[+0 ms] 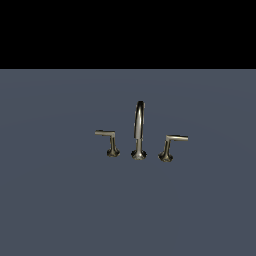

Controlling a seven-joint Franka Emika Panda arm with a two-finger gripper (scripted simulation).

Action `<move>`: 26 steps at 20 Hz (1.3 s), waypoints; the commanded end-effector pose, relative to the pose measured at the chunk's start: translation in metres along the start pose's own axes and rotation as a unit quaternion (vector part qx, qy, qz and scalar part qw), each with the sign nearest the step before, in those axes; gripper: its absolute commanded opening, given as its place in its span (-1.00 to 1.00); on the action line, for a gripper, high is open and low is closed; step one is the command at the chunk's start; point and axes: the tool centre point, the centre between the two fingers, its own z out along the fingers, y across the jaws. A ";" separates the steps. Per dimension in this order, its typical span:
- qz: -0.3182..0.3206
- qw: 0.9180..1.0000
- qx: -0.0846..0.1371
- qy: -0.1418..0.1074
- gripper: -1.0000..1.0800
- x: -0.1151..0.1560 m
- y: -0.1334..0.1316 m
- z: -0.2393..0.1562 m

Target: Turn on the faucet by rotating a designated handle.

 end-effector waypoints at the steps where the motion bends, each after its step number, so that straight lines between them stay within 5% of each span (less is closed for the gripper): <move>1: 0.017 1.000 0.000 0.000 -1.00 0.003 -0.006 0.008; 13: 0.143 0.990 0.002 0.003 -1.00 0.030 -0.045 0.065; 26: 0.288 0.958 0.005 0.005 -1.00 0.075 -0.081 0.132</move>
